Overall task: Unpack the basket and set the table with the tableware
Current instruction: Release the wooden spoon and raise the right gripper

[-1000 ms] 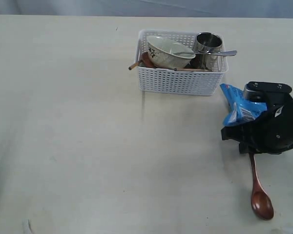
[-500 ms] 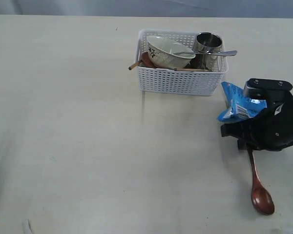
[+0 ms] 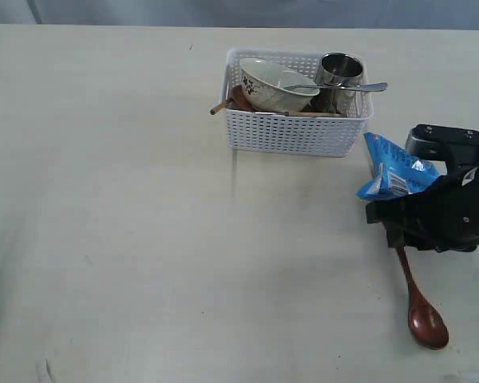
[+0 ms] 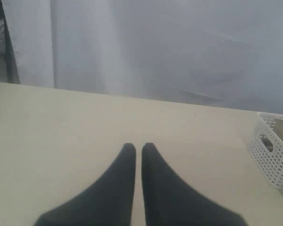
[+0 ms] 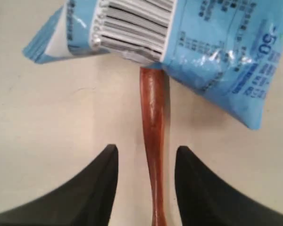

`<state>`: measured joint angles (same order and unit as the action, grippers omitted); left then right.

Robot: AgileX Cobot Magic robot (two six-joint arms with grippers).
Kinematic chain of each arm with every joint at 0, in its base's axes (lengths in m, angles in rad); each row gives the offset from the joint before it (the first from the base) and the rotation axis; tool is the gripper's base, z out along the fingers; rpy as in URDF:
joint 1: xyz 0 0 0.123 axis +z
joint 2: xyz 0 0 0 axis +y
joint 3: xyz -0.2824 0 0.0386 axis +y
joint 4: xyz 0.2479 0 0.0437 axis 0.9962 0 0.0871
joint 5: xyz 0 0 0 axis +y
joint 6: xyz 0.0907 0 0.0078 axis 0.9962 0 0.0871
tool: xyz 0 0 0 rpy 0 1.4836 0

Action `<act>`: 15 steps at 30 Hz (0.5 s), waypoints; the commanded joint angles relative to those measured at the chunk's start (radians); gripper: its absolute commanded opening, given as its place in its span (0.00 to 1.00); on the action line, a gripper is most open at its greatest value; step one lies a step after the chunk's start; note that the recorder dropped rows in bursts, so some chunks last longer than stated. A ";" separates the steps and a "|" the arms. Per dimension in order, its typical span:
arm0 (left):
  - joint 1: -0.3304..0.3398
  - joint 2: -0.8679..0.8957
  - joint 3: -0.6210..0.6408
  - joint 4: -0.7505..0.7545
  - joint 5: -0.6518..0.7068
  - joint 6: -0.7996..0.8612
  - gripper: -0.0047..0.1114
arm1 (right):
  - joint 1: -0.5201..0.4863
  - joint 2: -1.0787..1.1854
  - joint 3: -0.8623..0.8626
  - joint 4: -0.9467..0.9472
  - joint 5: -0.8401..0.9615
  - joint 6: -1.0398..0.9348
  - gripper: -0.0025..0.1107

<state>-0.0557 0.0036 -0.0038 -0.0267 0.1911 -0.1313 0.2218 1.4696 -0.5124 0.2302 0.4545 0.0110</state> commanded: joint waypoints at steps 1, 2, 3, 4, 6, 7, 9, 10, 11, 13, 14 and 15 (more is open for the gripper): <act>0.005 -0.004 0.004 -0.004 -0.003 0.004 0.09 | 0.004 -0.134 0.001 0.004 0.101 -0.011 0.36; 0.005 -0.004 0.004 -0.004 -0.003 0.004 0.09 | 0.004 -0.176 0.001 0.004 0.133 -0.027 0.36; 0.005 -0.004 0.004 -0.004 -0.003 0.004 0.09 | 0.004 -0.225 0.001 0.004 0.177 -0.052 0.36; 0.005 -0.004 0.004 -0.004 -0.003 0.004 0.09 | 0.004 -0.250 0.001 0.004 0.199 -0.061 0.36; 0.005 -0.004 0.004 -0.004 -0.003 0.004 0.09 | 0.004 -0.311 0.001 0.001 0.226 -0.064 0.36; 0.005 -0.004 0.004 -0.004 -0.003 0.004 0.09 | 0.004 -0.332 -0.005 -0.002 0.233 -0.064 0.36; 0.005 -0.004 0.004 -0.004 -0.003 0.004 0.09 | 0.004 -0.371 -0.039 -0.010 0.244 -0.064 0.36; 0.005 -0.004 0.004 -0.004 -0.003 0.004 0.09 | 0.004 -0.376 -0.071 -0.018 0.249 -0.064 0.36; 0.005 -0.004 0.004 -0.004 -0.003 0.004 0.09 | 0.004 -0.377 -0.110 -0.028 0.255 -0.064 0.36; 0.005 -0.004 0.004 -0.004 -0.003 0.004 0.09 | 0.001 -0.354 -0.195 -0.046 0.262 -0.064 0.36; 0.005 -0.004 0.004 -0.004 -0.003 0.004 0.09 | -0.007 -0.330 -0.247 -0.057 0.262 -0.064 0.36; 0.005 -0.004 0.004 -0.004 -0.003 0.004 0.09 | -0.021 -0.299 -0.301 -0.061 0.262 -0.064 0.36</act>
<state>-0.0557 0.0036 -0.0038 -0.0267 0.1911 -0.1313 0.2218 1.1205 -0.6997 0.1953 0.7127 -0.0448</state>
